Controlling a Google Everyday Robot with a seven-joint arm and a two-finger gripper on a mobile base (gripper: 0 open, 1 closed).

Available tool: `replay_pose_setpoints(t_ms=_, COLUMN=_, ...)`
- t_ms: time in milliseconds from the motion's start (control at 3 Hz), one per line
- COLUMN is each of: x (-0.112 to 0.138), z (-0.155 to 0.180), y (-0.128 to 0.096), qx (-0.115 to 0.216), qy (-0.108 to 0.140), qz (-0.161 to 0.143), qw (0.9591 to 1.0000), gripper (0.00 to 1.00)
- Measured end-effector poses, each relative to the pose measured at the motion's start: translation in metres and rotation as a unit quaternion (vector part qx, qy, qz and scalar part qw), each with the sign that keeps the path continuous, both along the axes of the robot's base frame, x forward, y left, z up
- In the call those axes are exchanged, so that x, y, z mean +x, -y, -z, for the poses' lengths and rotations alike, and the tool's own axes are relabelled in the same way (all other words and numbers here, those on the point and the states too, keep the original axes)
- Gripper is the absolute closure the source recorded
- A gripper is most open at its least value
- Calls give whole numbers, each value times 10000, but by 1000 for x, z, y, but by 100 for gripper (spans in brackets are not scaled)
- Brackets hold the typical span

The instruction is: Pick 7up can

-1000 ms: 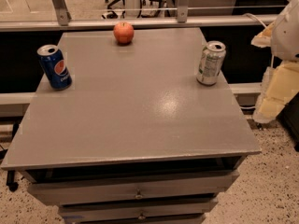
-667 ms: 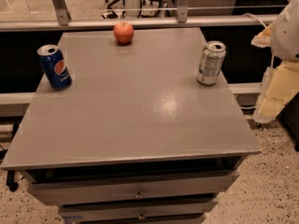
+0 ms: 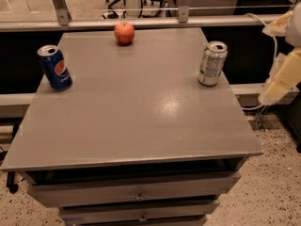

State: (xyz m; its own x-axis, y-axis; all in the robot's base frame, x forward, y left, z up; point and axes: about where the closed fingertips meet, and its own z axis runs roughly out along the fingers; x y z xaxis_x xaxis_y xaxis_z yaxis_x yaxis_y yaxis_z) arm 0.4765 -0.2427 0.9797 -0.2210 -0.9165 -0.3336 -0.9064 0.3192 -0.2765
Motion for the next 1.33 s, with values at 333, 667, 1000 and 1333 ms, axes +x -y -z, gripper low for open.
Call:
replay_pose_setpoints(t_ms=333, x=57, z=4, y=39, qx=794, qy=352, qz=267, qw=9959, gripper=0)
replay_pose_setpoints(t_ms=667, x=112, z=14, y=47, qx=1749, qy=541, qz=265, qw=9828, gripper=0)
replay_pose_setpoints(t_ms=1000, x=157, z=38, y=36, qx=2622, qy=482, qz=127, qw=9637, gripper=0)
replay_pose_setpoints(t_ms=1333, x=180, z=63, y=23, qx=3058, qy=328, qz=-49, qw=9515, gripper=0)
